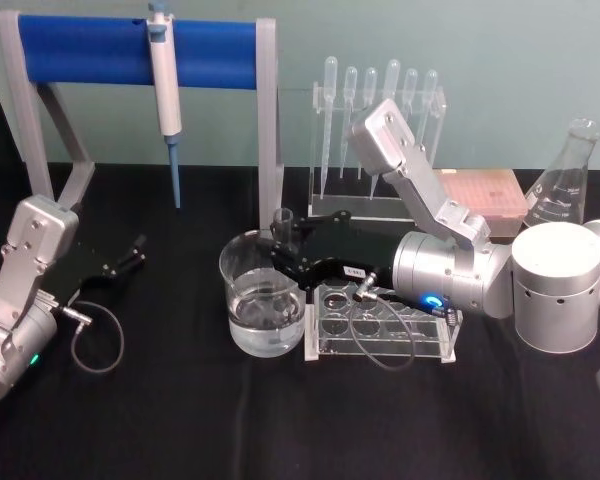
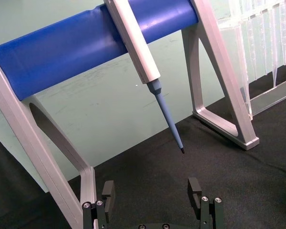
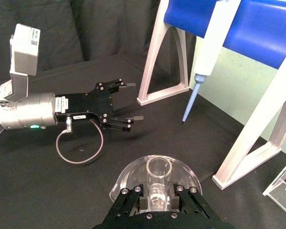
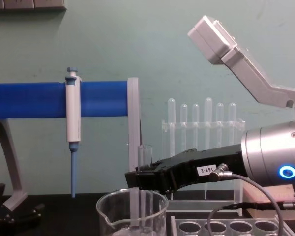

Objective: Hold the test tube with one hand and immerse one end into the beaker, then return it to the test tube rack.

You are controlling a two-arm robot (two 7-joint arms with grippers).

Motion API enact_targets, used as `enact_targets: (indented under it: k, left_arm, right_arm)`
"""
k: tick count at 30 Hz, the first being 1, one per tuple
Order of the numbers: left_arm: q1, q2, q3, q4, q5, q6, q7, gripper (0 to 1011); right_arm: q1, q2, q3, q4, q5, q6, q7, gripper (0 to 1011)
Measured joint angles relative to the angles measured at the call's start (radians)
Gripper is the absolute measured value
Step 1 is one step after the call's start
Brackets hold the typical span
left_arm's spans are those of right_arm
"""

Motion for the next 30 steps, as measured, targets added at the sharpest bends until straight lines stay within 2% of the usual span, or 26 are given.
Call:
enact_targets:
  k: [30]
  left_arm:
    - [0.000,0.000,0.000,0.000,0.000,0.000,0.000,1000]
  right_arm:
    - [0.000,0.000,0.000,0.000,0.000,0.000,0.000,241]
